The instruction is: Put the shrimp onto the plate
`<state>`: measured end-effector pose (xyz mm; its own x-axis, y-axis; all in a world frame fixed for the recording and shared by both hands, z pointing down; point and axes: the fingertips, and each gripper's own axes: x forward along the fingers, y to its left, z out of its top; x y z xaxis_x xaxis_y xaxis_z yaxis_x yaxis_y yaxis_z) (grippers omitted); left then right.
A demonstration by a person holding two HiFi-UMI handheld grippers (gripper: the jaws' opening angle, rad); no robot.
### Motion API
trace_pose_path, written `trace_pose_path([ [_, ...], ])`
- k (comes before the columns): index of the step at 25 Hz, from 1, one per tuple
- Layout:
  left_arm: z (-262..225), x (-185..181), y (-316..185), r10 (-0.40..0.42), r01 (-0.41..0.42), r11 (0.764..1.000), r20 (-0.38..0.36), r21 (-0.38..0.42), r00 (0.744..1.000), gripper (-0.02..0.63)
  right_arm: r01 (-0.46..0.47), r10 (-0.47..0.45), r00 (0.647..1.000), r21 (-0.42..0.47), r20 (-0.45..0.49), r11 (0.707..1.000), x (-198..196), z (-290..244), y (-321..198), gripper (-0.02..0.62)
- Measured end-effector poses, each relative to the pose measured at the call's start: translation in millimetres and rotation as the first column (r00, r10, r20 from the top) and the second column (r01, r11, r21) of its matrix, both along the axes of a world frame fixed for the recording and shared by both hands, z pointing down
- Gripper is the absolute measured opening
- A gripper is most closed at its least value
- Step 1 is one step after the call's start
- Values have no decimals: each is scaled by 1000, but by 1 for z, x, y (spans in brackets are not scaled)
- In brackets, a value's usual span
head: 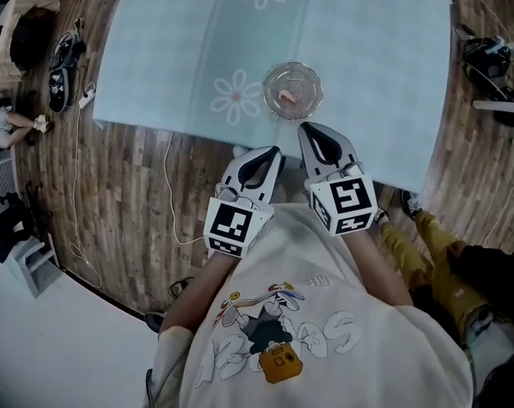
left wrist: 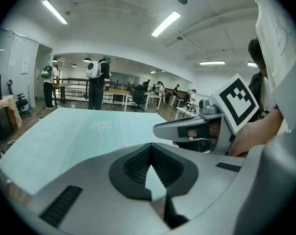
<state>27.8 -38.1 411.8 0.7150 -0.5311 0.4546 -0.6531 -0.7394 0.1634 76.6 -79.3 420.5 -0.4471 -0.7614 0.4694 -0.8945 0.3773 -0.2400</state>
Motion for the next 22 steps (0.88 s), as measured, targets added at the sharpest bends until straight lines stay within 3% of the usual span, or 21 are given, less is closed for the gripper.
trace_pose_path([
  [7,-29,-8,21,17,-17,1000,14,24,1000,0,62,-63,998,25,17,998,-9,-26,23,28],
  [22,-60,-14,20,11,-12,991,7,131,1000,0,52,-52,999,102,-10,993,-26,-61,35,25],
])
